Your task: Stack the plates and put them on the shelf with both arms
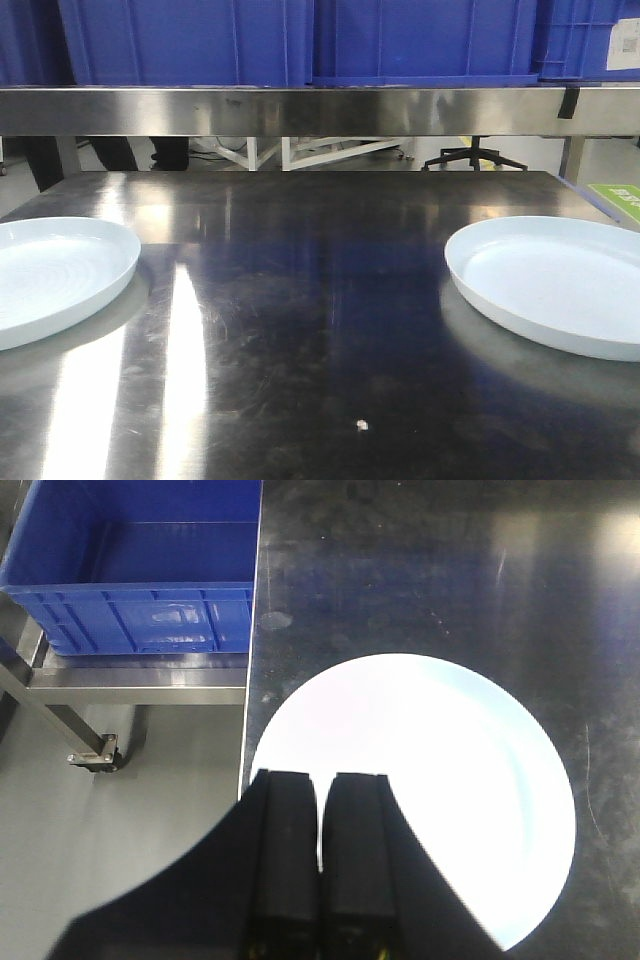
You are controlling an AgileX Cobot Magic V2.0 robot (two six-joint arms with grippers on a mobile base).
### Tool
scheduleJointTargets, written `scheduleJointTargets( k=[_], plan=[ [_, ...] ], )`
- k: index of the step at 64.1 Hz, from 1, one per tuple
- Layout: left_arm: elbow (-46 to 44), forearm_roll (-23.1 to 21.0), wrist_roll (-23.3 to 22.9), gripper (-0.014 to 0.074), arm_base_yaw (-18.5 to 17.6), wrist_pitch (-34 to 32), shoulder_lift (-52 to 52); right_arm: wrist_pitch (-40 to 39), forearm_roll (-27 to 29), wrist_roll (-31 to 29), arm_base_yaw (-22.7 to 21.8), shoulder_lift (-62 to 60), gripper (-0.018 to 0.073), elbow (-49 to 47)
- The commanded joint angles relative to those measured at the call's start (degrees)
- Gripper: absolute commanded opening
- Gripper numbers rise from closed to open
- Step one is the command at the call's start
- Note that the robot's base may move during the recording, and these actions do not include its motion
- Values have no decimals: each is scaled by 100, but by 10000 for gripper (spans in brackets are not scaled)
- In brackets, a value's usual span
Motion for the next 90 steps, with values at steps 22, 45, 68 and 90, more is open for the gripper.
scheduleJointTargets(
  k=[22,45,68,90],
  plan=[
    [-207,12,-30,82,-43,-267,-31,-347,0,-170,-29,-19,48,-509],
    [-207,24,-30,82,-43,-331,-31,1108,84,-179,-14,3295,48,-2529],
    [-207,24,-30,82,-43,-564,-31,8,135,-195,-14,5465,48,-2742],
    [-207,24,-30,82,-43,-772,-31,-364,135,-195,-14,5637,48,-2742]
  ],
)
